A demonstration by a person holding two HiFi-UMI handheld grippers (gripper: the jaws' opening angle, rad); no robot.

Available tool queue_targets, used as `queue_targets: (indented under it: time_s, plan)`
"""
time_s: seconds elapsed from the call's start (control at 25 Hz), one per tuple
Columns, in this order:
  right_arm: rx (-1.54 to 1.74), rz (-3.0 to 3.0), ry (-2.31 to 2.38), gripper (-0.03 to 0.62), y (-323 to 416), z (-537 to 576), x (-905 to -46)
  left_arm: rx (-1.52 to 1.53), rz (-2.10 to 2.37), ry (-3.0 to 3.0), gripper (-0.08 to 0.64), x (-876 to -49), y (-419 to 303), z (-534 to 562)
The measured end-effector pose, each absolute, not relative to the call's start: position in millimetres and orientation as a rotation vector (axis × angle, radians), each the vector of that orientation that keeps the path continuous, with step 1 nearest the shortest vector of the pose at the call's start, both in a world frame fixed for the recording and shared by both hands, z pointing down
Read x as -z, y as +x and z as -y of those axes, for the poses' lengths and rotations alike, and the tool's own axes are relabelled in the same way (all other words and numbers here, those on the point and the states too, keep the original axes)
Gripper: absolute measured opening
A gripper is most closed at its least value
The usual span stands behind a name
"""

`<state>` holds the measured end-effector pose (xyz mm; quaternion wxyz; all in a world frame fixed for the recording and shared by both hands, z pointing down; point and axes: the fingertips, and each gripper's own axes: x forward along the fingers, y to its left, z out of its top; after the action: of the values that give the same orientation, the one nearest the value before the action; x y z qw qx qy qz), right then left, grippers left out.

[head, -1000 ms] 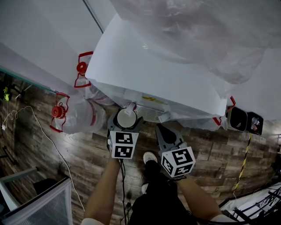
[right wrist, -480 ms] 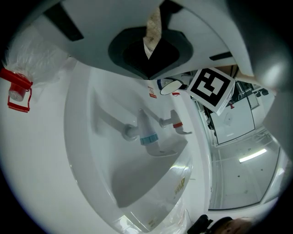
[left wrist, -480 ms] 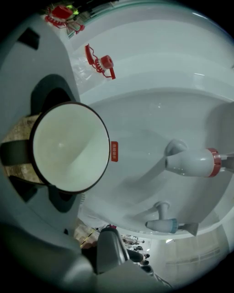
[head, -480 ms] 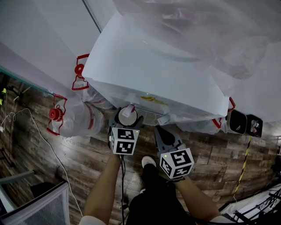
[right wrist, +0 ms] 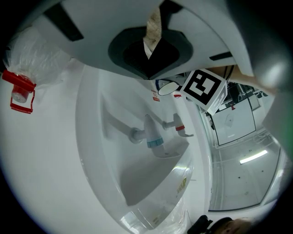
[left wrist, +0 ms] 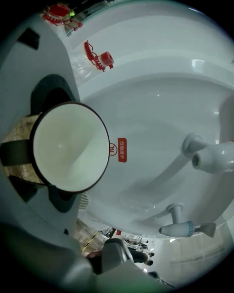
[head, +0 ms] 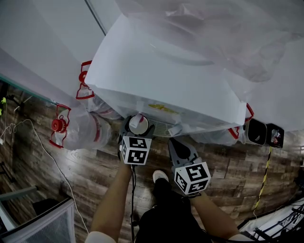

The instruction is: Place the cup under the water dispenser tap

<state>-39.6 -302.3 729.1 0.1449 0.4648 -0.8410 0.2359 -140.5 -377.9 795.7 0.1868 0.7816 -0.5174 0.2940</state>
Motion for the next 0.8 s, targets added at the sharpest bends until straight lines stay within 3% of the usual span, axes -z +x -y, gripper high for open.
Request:
queue_targets:
  time_s: [0.8]
  plan:
    - [-0.709, 2.413, 1.346, 0.018, -34.6, 296.9, -737.9, -0.773, 1.542, 2.284, 0.454, -793.5, -135.5, 383.4]
